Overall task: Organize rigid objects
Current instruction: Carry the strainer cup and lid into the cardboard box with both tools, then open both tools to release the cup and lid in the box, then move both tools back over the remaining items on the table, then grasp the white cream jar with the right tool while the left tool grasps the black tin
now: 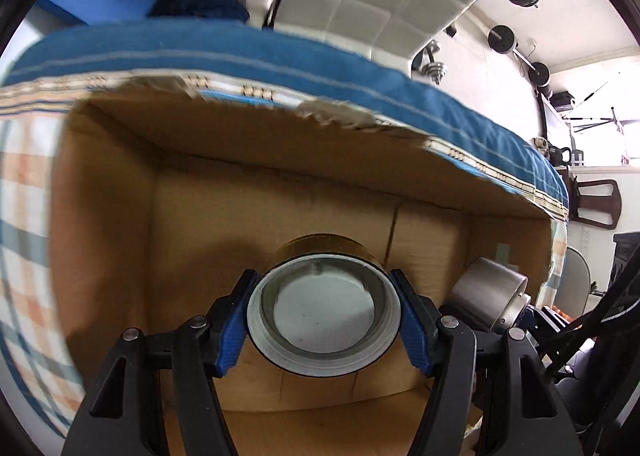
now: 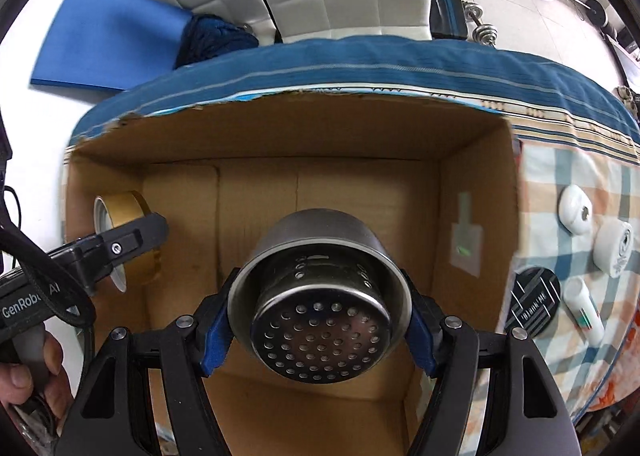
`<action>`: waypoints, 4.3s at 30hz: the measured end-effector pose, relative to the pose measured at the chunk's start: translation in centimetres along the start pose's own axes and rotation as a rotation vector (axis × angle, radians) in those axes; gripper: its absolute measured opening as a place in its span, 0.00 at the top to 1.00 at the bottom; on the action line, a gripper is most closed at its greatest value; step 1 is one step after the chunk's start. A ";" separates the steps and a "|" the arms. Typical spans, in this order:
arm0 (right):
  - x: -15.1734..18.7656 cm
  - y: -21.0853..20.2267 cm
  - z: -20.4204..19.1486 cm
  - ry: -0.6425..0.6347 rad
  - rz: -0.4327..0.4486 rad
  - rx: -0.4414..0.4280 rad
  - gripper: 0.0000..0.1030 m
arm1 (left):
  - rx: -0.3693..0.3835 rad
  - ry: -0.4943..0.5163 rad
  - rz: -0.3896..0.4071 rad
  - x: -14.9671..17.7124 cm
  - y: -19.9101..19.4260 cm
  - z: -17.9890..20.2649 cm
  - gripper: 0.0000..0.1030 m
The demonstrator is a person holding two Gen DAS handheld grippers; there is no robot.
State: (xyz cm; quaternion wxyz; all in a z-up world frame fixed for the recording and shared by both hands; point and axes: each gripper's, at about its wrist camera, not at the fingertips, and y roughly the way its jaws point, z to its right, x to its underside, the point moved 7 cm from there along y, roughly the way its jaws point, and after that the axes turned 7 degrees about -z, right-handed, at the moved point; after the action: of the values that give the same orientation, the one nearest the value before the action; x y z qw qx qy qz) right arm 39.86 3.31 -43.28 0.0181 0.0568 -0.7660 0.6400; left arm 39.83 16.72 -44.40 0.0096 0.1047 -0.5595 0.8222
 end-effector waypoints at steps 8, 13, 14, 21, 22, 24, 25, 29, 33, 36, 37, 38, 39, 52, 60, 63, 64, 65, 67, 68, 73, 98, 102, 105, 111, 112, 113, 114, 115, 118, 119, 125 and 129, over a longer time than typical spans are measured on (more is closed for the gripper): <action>-1.4 3.0 0.9 0.021 -0.033 0.019 0.28 | 0.073 -0.040 -0.075 -0.8 2.9 0.0 0.39; -2.0 4.2 1.4 0.053 -0.046 -0.015 0.28 | 0.090 -0.062 -0.074 -1.1 2.8 0.6 0.39; -2.2 4.4 1.5 0.060 -0.048 -0.025 0.28 | 0.084 -0.065 -0.073 -1.1 2.7 0.6 0.39; -2.5 6.1 2.3 0.081 -0.075 -0.034 0.26 | -0.007 -0.087 -0.117 -0.7 2.1 -0.4 0.35; -2.6 6.1 2.3 0.080 -0.077 -0.034 0.25 | -0.005 -0.090 -0.121 -0.6 1.8 -0.5 0.34; -2.5 5.8 2.2 0.083 -0.080 -0.045 0.24 | -0.010 -0.087 -0.121 -0.4 1.0 -0.5 0.31; -2.4 5.5 2.2 0.082 -0.078 -0.041 0.23 | -0.016 -0.084 -0.118 -0.3 0.7 -0.4 0.30; -2.1 4.0 2.4 0.069 -0.071 -0.017 0.21 | -0.091 -0.053 -0.079 0.4 -1.6 -0.8 0.16; -1.0 2.3 1.9 0.053 -0.072 0.001 0.08 | -0.183 -0.012 -0.020 1.5 -4.4 -1.1 0.06; 0.6 1.0 2.3 0.049 -0.039 0.040 0.01 | -0.241 0.041 0.062 2.8 -6.6 -0.9 0.01; 1.1 0.6 2.2 0.052 -0.032 0.033 0.01 | -0.261 0.060 0.087 3.5 -7.4 -0.8 0.01; 2.0 0.2 2.2 0.055 -0.032 0.032 0.01 | -0.273 0.071 0.108 4.2 -8.1 -0.4 0.01; 2.9 -0.2 2.2 0.053 -0.025 0.040 0.00 | -0.288 0.084 0.132 4.6 -8.8 -0.4 0.01; 12.1 -5.9 -0.5 0.026 0.101 0.069 0.00 | -0.288 0.124 0.322 14.8 -13.2 1.2 0.01; 16.8 -9.5 -2.4 -0.020 0.174 0.065 0.00 | -0.286 0.146 0.385 20.1 -16.5 2.1 0.01; 18.8 -10.7 -2.7 -0.025 0.178 0.035 0.00 | -0.265 0.138 0.393 21.6 -17.2 2.5 0.01; 19.3 -10.9 -2.7 -0.024 0.176 0.022 0.00 | -0.263 0.140 0.397 22.0 -17.4 2.7 0.01; 19.8 -11.3 -2.7 -0.022 0.177 0.005 0.00 | -0.263 0.140 0.400 22.2 -17.5 2.9 0.01; 20.8 -11.9 -2.6 -0.024 0.190 -0.006 0.00 | -0.260 0.146 0.407 22.8 -17.8 3.4 0.01; 21.2 -12.3 -2.6 -0.026 0.198 -0.010 0.00 | -0.261 0.146 0.411 23.0 -17.9 3.7 0.01; 21.9 -13.4 -1.8 -0.034 0.223 -0.037 0.00 | -0.250 0.166 0.432 23.5 -18.7 6.3 0.01; 10.9 -11.3 37.3 0.427 0.125 -0.024 0.00 | -0.225 0.276 0.114 7.0 4.1 32.4 0.01; 10.0 -7.3 39.4 0.432 0.065 -0.024 0.00 | -0.272 0.247 -0.027 6.6 10.0 31.1 0.01; 9.4 -5.0 40.1 0.404 0.042 -0.016 0.00 | -0.327 0.238 -0.088 6.8 13.0 30.1 0.01; 8.3 -2.5 40.5 0.366 0.024 -0.014 0.00 | -0.368 0.205 -0.154 7.2 16.6 28.6 0.01; 8.2 -2.3 40.5 0.363 0.023 -0.017 0.00 | -0.378 0.208 -0.144 7.2 16.8 28.5 0.01; 8.0 -2.0 40.5 0.360 0.021 -0.020 0.00 | -0.380 0.211 -0.135 7.1 16.7 28.5 0.02; 7.8 -1.8 40.6 0.357 0.021 -0.021 0.00 | -0.373 0.221 -0.118 7.0 16.7 28.7 0.10; 7.6 -1.6 40.5 0.354 0.020 -0.022 0.00 | -0.373 0.225 -0.113 6.9 16.7 28.8 0.26; 7.1 -1.2 40.5 0.351 0.016 -0.029 0.00 | -0.370 0.221 -0.111 6.6 16.6 28.8 0.29; 6.9 -1.0 40.5 0.355 0.016 -0.029 0.00 | -0.369 0.225 -0.108 6.5 16.6 28.9 0.29; 5.1 0.1 40.7 0.375 0.021 -0.035 0.00 | -0.346 0.208 -0.071 5.1 15.5 29.4 0.29; 3.5 1.2 40.5 0.383 0.011 -0.043 0.14 | -0.350 0.198 -0.124 5.5 16.1 28.7 0.28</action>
State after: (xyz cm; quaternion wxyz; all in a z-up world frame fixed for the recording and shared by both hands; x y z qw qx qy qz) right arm 38.10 -36.49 -51.35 0.1616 -0.0707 -0.7624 0.6226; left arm 36.98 -16.34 -48.08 0.1330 0.0546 -0.6825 0.7166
